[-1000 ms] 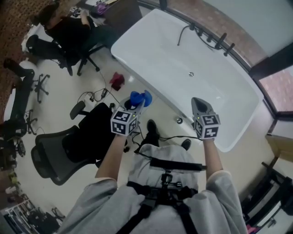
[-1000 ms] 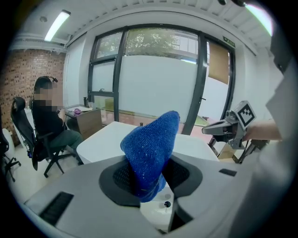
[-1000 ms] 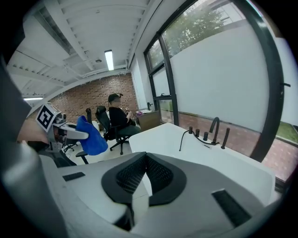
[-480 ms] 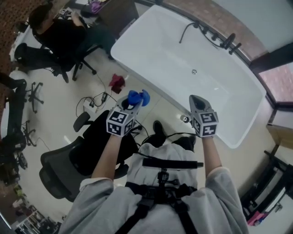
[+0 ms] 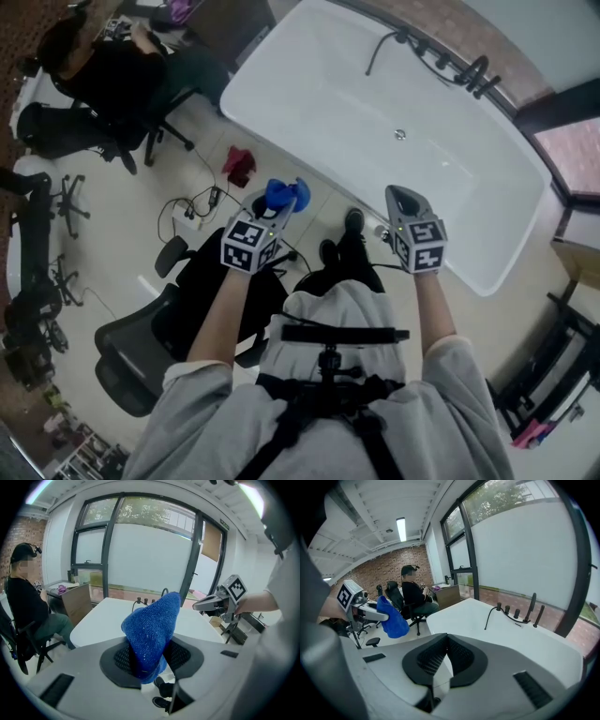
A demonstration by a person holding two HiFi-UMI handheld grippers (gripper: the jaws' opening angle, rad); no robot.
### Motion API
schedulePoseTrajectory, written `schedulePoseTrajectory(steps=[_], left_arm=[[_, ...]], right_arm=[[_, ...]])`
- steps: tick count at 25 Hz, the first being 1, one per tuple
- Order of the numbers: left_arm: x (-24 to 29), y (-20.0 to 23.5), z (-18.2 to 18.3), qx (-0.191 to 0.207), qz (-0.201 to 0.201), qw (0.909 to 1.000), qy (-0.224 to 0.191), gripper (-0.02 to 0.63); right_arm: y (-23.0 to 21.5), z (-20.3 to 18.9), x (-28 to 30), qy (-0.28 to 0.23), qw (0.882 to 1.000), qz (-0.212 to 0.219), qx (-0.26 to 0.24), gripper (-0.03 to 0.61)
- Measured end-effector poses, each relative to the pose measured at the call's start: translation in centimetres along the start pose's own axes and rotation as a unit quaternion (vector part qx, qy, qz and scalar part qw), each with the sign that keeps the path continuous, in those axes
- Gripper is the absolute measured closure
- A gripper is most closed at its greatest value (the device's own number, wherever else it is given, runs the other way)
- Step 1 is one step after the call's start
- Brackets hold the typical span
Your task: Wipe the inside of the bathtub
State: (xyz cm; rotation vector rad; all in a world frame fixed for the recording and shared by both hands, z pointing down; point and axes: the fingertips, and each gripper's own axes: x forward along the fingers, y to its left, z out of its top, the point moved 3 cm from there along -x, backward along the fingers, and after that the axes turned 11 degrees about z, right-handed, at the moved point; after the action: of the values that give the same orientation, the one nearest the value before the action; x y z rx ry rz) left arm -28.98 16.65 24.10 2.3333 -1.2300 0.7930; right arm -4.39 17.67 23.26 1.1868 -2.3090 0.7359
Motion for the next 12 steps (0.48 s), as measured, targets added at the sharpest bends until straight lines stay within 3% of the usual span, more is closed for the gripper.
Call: schedulePoseTrajectory(steps=[12], left_arm=[[6.9, 0.7, 5.9, 0.027, 0.006, 0.9994, 0.022, 0.486]], right_arm=[[-5.8, 2.2, 3.9, 0.005, 1.0, 0.014, 0.018, 0.569]])
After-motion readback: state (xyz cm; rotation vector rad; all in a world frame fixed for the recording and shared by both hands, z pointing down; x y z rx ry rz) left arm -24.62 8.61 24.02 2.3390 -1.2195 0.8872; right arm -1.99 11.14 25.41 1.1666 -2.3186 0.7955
